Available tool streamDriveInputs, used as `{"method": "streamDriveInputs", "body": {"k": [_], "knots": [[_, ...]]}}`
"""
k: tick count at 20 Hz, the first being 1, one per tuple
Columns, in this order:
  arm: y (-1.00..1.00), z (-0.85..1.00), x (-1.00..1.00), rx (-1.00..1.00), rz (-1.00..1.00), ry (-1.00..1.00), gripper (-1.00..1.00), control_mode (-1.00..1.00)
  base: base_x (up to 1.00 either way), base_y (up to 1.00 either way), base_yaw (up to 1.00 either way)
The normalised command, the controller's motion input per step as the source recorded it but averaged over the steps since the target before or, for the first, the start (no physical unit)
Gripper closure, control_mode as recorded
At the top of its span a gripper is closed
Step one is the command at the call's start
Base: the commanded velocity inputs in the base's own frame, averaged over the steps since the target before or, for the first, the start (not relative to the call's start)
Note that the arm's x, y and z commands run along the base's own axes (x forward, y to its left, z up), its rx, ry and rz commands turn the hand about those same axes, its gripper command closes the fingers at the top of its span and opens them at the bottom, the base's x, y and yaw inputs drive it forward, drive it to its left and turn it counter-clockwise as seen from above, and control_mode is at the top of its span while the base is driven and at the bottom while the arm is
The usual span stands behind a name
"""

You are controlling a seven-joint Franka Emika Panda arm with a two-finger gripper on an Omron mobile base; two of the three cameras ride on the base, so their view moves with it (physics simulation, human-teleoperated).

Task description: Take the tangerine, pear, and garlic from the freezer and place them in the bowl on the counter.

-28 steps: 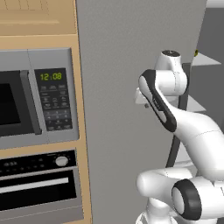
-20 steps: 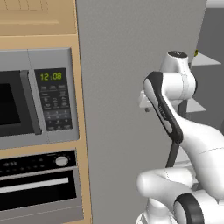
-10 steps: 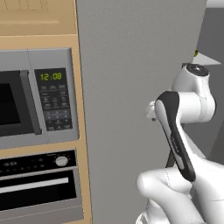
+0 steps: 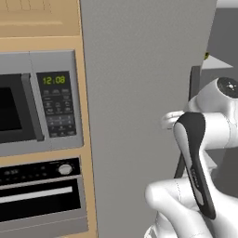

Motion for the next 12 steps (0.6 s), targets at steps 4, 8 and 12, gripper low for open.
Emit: {"method": "streamDriveInputs", "body": {"k": [4, 8, 12], "knots": [[0.0, 0.0, 0.0, 0.0, 0.0, 0.0, -1.0, 1.0, 0.11, -0.57, -0.03], [0.0, 0.0, 0.0, 0.0, 0.0, 0.0, -1.0, 1.0, 0.67, -0.44, -0.01], [0.0, 0.0, 0.0, 0.0, 0.0, 0.0, -1.0, 1.0, 0.77, -0.42, -0.05]]}}
